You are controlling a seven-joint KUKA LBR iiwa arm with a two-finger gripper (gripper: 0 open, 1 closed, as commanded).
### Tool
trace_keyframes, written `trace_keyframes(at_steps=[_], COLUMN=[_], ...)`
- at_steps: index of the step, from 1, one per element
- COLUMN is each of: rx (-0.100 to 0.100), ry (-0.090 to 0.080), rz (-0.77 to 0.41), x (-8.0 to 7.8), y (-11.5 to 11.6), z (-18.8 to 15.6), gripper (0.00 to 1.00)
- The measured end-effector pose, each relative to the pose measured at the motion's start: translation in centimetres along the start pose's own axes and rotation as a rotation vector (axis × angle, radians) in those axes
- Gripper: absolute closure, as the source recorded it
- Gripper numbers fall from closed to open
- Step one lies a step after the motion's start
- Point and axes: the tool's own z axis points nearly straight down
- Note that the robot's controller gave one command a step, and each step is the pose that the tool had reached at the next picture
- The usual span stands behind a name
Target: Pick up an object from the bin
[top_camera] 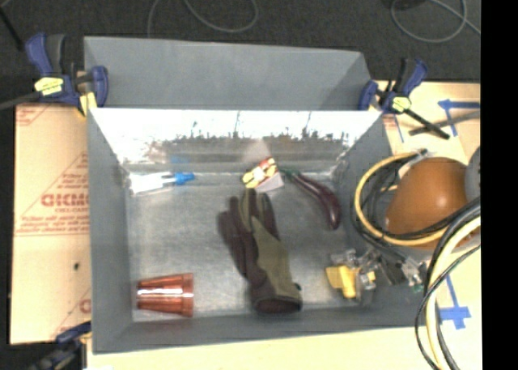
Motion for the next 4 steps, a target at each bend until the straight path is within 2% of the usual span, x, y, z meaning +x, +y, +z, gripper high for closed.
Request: trace_keyframes(at_steps=[1, 2, 3, 4], rx=[0.0, 0.0, 0.0, -0.003], ry=[0.0, -0.002, -0.002, 0.003], rz=[0.0, -0.054, -0.053, -0.046], x=[0.0, -0.2, -0.2, 0.0], y=[0.0, -0.5, -0.5, -0.1], z=[0.0, -8.2, -8.2, -13.0], gripper=[1.0, 1.0, 1.0, 1.0])
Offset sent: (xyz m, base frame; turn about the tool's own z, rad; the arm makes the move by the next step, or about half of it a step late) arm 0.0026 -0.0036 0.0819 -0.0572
